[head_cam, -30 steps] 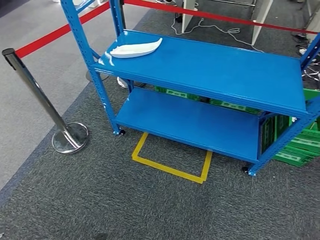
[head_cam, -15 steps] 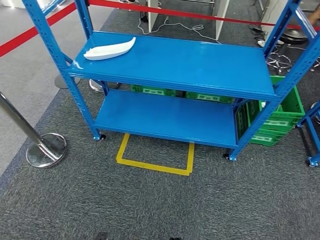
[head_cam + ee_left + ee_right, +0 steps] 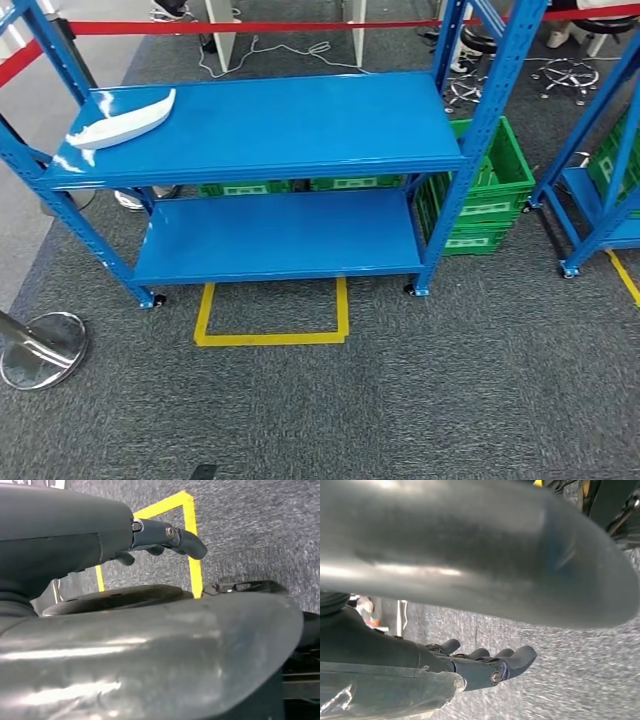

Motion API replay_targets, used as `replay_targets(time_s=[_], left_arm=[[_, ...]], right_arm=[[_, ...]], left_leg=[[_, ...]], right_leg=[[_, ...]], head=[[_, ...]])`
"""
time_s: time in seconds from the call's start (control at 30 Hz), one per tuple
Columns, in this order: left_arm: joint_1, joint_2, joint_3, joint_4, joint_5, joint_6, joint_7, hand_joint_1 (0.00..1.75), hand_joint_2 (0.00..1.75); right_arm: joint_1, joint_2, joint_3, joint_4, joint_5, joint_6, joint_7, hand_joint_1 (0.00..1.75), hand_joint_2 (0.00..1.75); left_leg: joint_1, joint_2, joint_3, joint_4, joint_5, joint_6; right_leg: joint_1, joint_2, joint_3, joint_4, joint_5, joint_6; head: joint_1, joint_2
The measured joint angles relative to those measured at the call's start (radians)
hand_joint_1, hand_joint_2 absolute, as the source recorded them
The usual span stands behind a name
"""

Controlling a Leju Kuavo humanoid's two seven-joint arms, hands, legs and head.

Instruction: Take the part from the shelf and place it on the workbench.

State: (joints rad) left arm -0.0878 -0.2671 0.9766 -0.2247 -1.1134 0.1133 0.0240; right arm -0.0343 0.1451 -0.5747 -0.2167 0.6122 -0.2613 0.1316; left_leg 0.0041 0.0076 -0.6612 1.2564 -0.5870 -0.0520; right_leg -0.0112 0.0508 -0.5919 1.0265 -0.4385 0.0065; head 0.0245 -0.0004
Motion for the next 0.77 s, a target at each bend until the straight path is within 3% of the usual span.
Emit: replay_targets(time_s=[0.07,0.13,0.2,0.27,0.33,0.4,0.47,0.5,0.53,0.57,0.6,0.63,0.7,0.73,0.77], left_arm=[[-0.002,0.0,0.0,0.0,0.0,0.0,0.0,0.0,0.0],[-0.004,0.0,0.0,0.0,0.0,-0.001,0.0,0.0,0.0],[-0.006,-0.001,0.0,0.0,0.0,-0.001,0.0,0.0,0.0],[-0.006,-0.002,0.0,0.0,0.0,-0.002,0.0,0.0,0.0],[-0.006,-0.003,0.0,0.0,0.0,-0.002,-0.001,0.0,0.0],[-0.005,-0.003,0.0,0.0,0.001,-0.002,-0.003,0.0,0.0],[-0.001,-0.003,0.001,0.0,0.002,-0.002,-0.003,0.0,0.0],[0.0,-0.003,0.001,0.0,0.003,-0.002,-0.003,0.0,0.0],[0.0,-0.003,0.001,0.0,0.003,-0.002,-0.003,0.0,0.0],[0.0,-0.004,0.001,0.0,0.002,-0.001,-0.003,0.0,0.0],[-0.001,-0.004,0.001,0.0,0.002,0.0,-0.003,0.0,0.0],[-0.002,-0.003,0.001,0.0,0.001,0.001,-0.003,0.0,0.0],[-0.002,-0.001,0.001,0.0,0.0,0.002,-0.003,0.0,0.0],[-0.002,0.0,0.001,0.0,0.0,0.002,-0.003,0.0,0.0],[-0.002,0.0,0.001,0.0,0.0,0.002,-0.003,0.0,0.0]], right_arm=[[0.001,0.0,-0.001,0.0,0.001,0.0,0.0,0.0,0.0],[0.0,0.0,-0.002,0.0,0.001,0.0,0.0,0.0,0.0],[-0.001,0.0,-0.003,0.0,0.003,0.001,-0.002,0.0,0.0],[0.004,0.0,-0.004,0.0,0.01,0.007,-0.011,0.0,0.0],[0.007,0.0,-0.004,0.0,0.023,0.015,-0.025,0.0,0.0],[0.005,0.0,-0.003,0.0,0.044,0.014,-0.035,0.0,0.87],[0.002,0.0,0.0,0.0,0.073,-0.005,-0.031,0.0,1.75],[0.002,0.0,0.003,0.0,0.087,-0.018,-0.024,0.0,1.75],[0.003,0.0,0.007,0.0,0.101,-0.031,-0.014,0.0,1.75],[0.003,0.0,0.01,0.0,0.114,-0.042,-0.005,0.0,1.75],[0.003,0.0,0.013,0.0,0.126,-0.048,0.002,0.0,1.75],[0.003,0.001,0.017,0.0,0.137,-0.051,0.007,0.0,1.75],[0.001,0.002,0.026,0.001,0.154,-0.052,0.009,0.0,1.75],[0.001,0.001,0.03,0.001,0.159,-0.052,0.01,0.0,1.75],[0.001,0.001,0.032,0.001,0.161,-0.053,0.01,0.0,1.75]], left_leg=[[0.002,-0.013,0.037,-0.09,0.071,0.003],[0.008,-0.055,0.087,-0.206,0.12,0.008],[0.01,-0.08,0.106,-0.255,0.124,0.017],[0.009,-0.07,0.107,-0.261,0.126,0.032],[0.01,-0.058,0.108,-0.265,0.13,0.045],[0.007,-0.043,0.108,-0.266,0.131,0.053],[0.004,-0.025,0.108,-0.266,0.13,0.055],[0.004,-0.019,0.108,-0.265,0.13,0.055],[0.005,-0.014,0.109,-0.265,0.13,0.054],[0.006,-0.012,0.109,-0.263,0.128,0.053],[0.004,-0.011,0.109,-0.259,0.126,0.051],[0.001,-0.01,0.107,-0.254,0.122,0.05],[-0.007,-0.011,0.103,-0.246,0.121,0.051],[-0.008,-0.011,0.102,-0.247,0.123,0.052],[-0.009,-0.011,0.102,-0.249,0.125,0.052]], right_leg=[[-0.001,0.03,0.001,0.0,0.002,0.004],[0.0,0.057,-0.004,0.004,0.004,0.014],[0.0,0.073,-0.012,0.004,0.008,0.026],[-0.004,0.078,-0.019,0.0,0.011,0.038],[-0.002,0.038,-0.038,0.038,-0.016,0.046],[0.001,-0.018,-0.088,0.154,-0.081,0.049],[0.001,-0.038,-0.138,0.268,-0.127,0.05],[0.001,-0.041,-0.142,0.283,-0.127,0.05],[0.0,-0.043,-0.124,0.257,-0.107,0.05],[-0.002,-0.044,-0.088,0.197,-0.077,0.055],[-0.007,-0.045,-0.047,0.125,-0.054,0.067],[-0.011,-0.043,-0.012,0.063,-0.033,0.072],[-0.015,-0.038,0.016,0.01,-0.027,0.068],[-0.014,-0.035,0.015,0.01,-0.024,0.056],[-0.013,-0.035,0.014,0.01,-0.025,0.052]], head=[[0.0,0.0],[-0.001,0.0],[-0.003,0.0],[-0.004,0.0],[0.002,0.0],[0.008,0.0],[0.009,0.0],[0.008,0.0],[0.009,0.0],[0.008,0.0],[0.011,0.0],[0.014,0.0],[0.014,0.0],[0.011,0.0],[0.008,0.0]])
